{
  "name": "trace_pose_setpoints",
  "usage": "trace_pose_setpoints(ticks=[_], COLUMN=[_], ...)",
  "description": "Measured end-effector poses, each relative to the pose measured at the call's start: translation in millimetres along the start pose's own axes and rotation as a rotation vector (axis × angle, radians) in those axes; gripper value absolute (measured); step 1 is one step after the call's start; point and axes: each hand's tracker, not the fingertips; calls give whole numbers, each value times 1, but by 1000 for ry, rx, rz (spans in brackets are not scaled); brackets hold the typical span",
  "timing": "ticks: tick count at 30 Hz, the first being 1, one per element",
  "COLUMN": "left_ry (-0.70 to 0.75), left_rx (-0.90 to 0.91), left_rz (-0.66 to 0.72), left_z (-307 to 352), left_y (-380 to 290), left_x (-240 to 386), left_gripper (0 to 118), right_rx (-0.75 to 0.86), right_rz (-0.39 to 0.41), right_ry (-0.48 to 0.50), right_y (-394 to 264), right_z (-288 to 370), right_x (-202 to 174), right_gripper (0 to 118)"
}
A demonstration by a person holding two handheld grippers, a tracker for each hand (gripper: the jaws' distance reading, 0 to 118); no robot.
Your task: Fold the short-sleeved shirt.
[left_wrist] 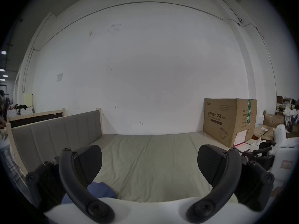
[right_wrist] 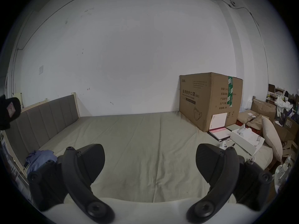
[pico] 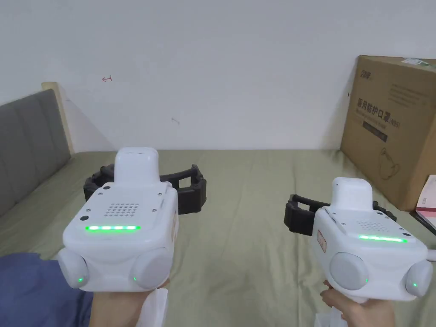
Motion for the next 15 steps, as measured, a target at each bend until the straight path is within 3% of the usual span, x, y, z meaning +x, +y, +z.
trace_pose_setpoints(ticks=[1,6,8,9,10,11,12,13,15], left_ry=[-4,-3,16,27,17,10,15,24,10], left_rx=[-5,-4,-30,-35,-24,-10,-12,-23,-34], left_rz=[4,32,11,-8,-21,-26,-33,-36,-17], left_z=[-16,-17,-18,-18,-17,-16,-17,-15,-14], left_y=[-13,-8,-6,-7,-9,-13,-15,-16,-23], left_x=[-34,-39,-39,-39,-40,-40,-40,-37,-41], left_gripper=[117,117,113,105,87,49,20,2,0], right_rx=[15,81,110,115,123,124,125,113,92], right_rz=[3,95,78,75,82,85,87,82,12], right_ry=[2,-102,-151,-161,-148,-149,-152,-161,-93], right_y=[4,19,20,19,17,16,15,14,12], right_z=[3,8,13,16,18,19,15,13,13], right_x=[1,-5,-6,-6,-5,-5,-5,-4,4], right_gripper=[113,113,111,107,96,63,33,17,13])
